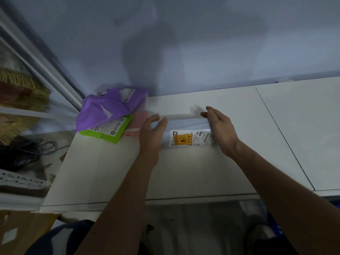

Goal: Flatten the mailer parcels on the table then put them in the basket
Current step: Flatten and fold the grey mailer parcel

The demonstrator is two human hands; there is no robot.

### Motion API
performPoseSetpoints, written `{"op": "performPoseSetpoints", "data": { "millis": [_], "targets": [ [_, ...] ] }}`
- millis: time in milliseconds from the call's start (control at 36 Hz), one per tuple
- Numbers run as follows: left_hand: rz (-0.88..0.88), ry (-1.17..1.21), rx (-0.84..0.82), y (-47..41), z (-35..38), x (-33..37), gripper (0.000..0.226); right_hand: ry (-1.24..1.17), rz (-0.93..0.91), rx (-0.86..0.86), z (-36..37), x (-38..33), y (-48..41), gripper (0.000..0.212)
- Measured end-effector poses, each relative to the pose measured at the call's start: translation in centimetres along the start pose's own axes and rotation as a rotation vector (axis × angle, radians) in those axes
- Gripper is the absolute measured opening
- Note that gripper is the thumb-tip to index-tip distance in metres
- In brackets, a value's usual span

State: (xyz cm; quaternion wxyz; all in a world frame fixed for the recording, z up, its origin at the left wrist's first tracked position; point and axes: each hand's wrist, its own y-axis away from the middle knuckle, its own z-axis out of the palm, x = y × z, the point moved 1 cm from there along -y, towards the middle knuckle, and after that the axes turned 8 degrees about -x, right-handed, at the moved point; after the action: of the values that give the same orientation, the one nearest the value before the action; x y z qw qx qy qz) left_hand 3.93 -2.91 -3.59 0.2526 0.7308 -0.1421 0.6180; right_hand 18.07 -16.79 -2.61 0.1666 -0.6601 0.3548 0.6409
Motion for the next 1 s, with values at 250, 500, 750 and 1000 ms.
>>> {"op": "performPoseSetpoints", "data": {
  "millis": [250, 500, 750, 1000],
  "targets": [
    [-0.100, 0.118, -0.013, 0.4, 0.0, 0.4, 0.020, 0.053, 0.048, 0.055, 0.2, -0.4, 0.3, 0.028],
    [-0.149, 0.286, -0.013, 1.7, -0.4, 0.6, 0.017, 0.311, -0.008, 0.080, 0.3, -0.4, 1.6, 0.026],
    [-0.153, 0.141, 0.096, 2.0, 0.0, 0.7, 0.011, 0.416, 0.307, 0.098, 0.2, -1.3, 1.5, 0.047],
    [-0.244, -0.082, -0.060, 2.1, -0.8, 1.7, 0.017, 0.275, 0.298, 0.035, -0.7, -1.4, 1.0, 0.019]
  ]
}}
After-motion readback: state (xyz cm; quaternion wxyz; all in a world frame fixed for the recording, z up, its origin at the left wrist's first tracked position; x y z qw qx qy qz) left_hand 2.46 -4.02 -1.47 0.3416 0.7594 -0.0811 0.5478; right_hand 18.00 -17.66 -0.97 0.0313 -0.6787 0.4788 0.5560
